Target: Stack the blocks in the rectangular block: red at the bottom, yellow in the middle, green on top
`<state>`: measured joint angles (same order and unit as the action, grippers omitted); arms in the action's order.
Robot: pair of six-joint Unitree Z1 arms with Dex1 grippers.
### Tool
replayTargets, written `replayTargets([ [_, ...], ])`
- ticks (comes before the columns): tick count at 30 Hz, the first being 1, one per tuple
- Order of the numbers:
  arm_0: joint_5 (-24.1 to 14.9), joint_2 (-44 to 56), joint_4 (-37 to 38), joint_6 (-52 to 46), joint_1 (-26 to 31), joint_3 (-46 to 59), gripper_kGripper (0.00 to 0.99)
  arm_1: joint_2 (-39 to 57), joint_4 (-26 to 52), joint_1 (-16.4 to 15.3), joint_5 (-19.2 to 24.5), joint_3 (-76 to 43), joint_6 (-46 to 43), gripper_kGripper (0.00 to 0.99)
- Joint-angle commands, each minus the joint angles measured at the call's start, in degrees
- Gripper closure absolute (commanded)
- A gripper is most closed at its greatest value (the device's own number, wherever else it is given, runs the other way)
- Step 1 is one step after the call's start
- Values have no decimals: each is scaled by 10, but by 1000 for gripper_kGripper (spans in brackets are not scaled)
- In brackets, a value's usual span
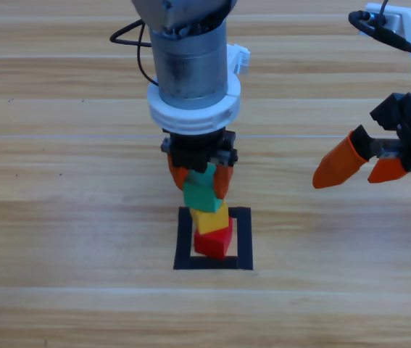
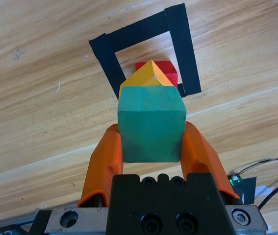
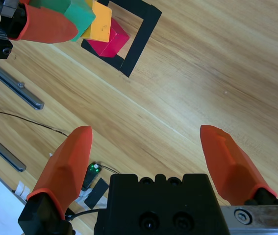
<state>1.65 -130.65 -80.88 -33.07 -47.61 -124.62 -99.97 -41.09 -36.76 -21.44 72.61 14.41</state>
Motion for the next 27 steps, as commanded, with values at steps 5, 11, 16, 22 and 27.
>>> replayTargets([
  [5,-3,-26,-4,2,-11,-8,990,26,8,13,-11,-19,-2,13],
  [11,-1,-17,-2,15,-11,3,62,29,8,13,-11,-19,-2,13],
  [16,-1,-4,-2,16,-11,8,54,29,8,13,-12,-19,-1,13],
  [22,-2,11,-2,17,-11,11,0,32,8,13,-13,-21,-2,13],
  [27,-2,28,-2,25,-11,4,0,36,8,13,-12,-22,-2,13],
])
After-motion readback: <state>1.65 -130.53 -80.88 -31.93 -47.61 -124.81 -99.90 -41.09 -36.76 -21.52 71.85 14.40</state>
